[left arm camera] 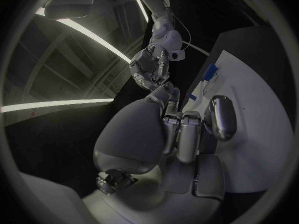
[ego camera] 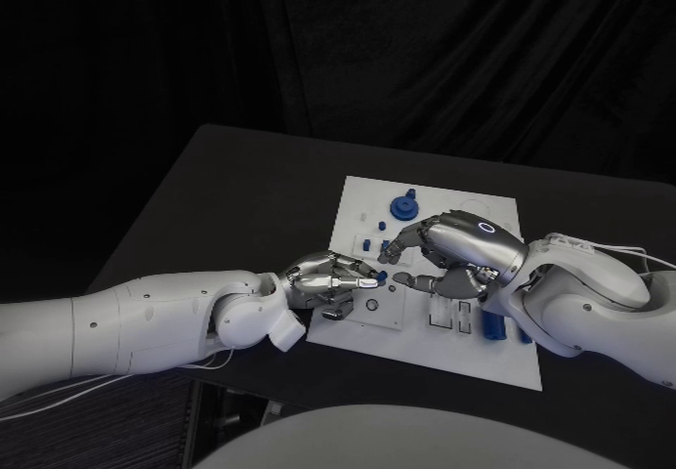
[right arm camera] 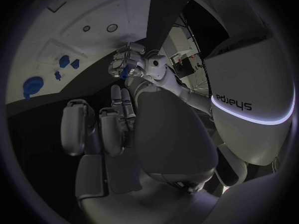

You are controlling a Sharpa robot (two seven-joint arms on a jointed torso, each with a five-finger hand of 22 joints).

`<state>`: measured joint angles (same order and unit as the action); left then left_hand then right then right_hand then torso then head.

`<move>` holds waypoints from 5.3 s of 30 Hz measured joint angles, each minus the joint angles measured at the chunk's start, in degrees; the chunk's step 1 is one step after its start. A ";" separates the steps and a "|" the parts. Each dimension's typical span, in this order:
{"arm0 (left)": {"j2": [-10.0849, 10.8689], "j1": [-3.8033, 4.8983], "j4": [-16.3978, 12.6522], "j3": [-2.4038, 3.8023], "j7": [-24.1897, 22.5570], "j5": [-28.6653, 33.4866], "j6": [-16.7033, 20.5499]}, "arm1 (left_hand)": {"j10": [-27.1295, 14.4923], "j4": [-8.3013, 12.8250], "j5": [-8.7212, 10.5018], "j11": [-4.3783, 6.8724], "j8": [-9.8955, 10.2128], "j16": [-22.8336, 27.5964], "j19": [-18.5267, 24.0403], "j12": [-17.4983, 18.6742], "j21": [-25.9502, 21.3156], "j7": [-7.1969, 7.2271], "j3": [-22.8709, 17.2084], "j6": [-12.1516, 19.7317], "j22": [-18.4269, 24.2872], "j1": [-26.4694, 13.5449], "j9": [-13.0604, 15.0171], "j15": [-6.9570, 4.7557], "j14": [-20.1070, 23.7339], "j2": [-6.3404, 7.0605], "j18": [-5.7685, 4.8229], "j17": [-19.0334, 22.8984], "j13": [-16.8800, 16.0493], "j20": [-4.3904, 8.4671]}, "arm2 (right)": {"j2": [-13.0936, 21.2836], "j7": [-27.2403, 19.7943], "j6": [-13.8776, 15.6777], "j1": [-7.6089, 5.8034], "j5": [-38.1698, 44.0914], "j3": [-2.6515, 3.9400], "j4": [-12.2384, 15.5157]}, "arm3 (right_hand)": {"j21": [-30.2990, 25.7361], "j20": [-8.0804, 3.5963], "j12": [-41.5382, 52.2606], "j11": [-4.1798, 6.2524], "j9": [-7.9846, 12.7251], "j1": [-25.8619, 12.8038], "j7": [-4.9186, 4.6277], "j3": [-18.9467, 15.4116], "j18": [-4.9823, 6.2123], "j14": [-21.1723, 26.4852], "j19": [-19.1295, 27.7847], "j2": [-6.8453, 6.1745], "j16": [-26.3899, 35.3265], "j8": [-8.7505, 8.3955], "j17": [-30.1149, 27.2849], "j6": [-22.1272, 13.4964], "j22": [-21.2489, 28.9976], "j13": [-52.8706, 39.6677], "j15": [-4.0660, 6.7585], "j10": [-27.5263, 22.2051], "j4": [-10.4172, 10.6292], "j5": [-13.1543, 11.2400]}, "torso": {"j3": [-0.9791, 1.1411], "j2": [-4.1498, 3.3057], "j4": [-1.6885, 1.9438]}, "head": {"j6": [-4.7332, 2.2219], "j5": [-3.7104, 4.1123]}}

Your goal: Assemble the parts on the task board

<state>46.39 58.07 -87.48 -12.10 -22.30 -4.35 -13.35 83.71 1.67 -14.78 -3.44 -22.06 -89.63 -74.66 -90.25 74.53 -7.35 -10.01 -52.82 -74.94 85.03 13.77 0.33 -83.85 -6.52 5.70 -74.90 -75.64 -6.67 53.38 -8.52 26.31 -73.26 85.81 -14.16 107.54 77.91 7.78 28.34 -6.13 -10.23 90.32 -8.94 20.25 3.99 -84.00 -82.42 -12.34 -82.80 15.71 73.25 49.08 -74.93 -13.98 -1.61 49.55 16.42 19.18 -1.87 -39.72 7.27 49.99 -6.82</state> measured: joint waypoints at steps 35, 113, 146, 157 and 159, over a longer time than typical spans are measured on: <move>-0.20 -0.10 0.01 0.00 0.40 0.00 -0.17 | -0.13 -0.01 0.08 -0.14 -0.13 0.00 0.00 0.01 0.00 -0.19 0.02 0.20 0.01 0.01 0.08 -0.04 -0.23 0.01 0.00 0.00 0.00 0.00 | -2.51 0.87 -1.70 0.92 0.84 0.00 -1.96 | 0.22 0.00 -1.22 0.20 0.34 -1.49 0.15 0.73 0.01 0.00 0.00 0.18 0.02 -2.02 -0.38 2.52 0.02 1.75 0.01 1.85 -0.40 -3.23 | -0.04 0.10 0.03 | 0.01 0.26; 4.61 -0.20 -3.78 -0.01 -1.83 0.02 9.07 | 0.03 -1.62 0.53 -0.69 10.28 0.00 2.93 1.81 -2.74 -1.56 -3.60 27.32 0.03 -1.21 -5.80 0.81 -0.20 0.77 0.00 -0.01 -9.93 -0.77 | -5.10 7.19 -14.98 -0.42 23.10 0.00 -4.68 | 1.46 -2.97 -5.72 3.57 -4.41 1.02 2.95 0.92 -0.44 0.01 -1.33 2.69 -0.20 -0.90 -0.06 13.43 0.02 3.62 2.89 15.29 -4.26 -5.31 | -0.11 0.07 0.17 | 0.01 0.62; 8.58 -0.20 -6.78 0.00 -6.27 -7.84 14.87 | 0.20 -3.92 -0.50 -0.88 8.62 0.00 2.35 1.82 -2.52 -1.87 -3.51 24.74 0.04 -2.06 -6.75 1.22 -0.20 0.97 0.00 0.00 -8.67 -1.34 | -8.64 9.59 -15.66 1.94 26.26 0.01 -8.34 | 1.00 -3.17 -6.11 3.95 -4.44 0.79 2.95 0.92 -0.43 0.01 -1.13 2.46 -0.20 -1.25 -0.53 13.41 -0.02 3.73 2.89 15.86 -4.26 -5.74 | -0.04 0.12 0.02 | 0.01 0.77; 8.24 -0.20 -6.33 0.01 -6.12 -8.12 14.89 | 0.19 -4.22 -0.50 -0.89 8.42 0.00 2.35 1.80 -2.52 -1.96 -3.53 24.24 0.04 -2.06 -6.75 1.22 -0.20 0.97 0.00 0.00 -8.67 -1.34 | -9.39 9.61 -15.54 2.11 26.34 0.01 -9.44 | 0.76 -3.17 -6.41 3.92 -4.56 0.48 3.04 0.92 -0.43 0.01 -1.13 2.76 0.06 -1.57 -1.02 13.32 -0.01 3.62 2.89 15.89 -4.26 -5.74 | -0.03 -0.02 0.05 | 0.01 0.67; 8.16 -0.20 -6.24 0.01 -6.08 -8.14 14.88 | 0.19 -4.22 -0.50 -0.90 8.42 0.00 2.35 1.80 -2.52 -1.96 -3.53 24.24 0.02 -2.06 -6.75 1.22 -0.20 0.97 0.01 0.00 -8.67 -1.35 | -9.50 9.62 -15.54 2.12 26.35 0.01 -9.55 | 0.76 -3.17 -6.41 3.92 -4.55 0.49 3.04 0.92 -0.43 0.01 -1.13 2.76 0.07 -1.58 -1.07 13.32 -0.01 3.62 2.89 15.89 -4.26 -5.74 | -0.02 -0.03 0.01 | 0.01 0.65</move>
<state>54.55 57.87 -93.73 -12.10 -28.38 -12.49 1.53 83.89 -2.55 -15.28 -4.34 -13.64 -89.63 -72.31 -88.45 72.01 -9.31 -13.54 -28.58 -74.92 82.97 7.01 1.55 -84.05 -5.55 5.70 -74.90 -84.30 -8.01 43.88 1.10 10.77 -71.14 112.17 -14.15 97.99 78.66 4.61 21.93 -2.21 -14.78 90.81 -5.90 21.16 3.56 -83.99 -83.55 -9.58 -82.74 14.14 72.18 62.40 -74.94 -10.36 1.28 65.45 12.16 13.43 -1.89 -39.75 7.27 50.00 -6.17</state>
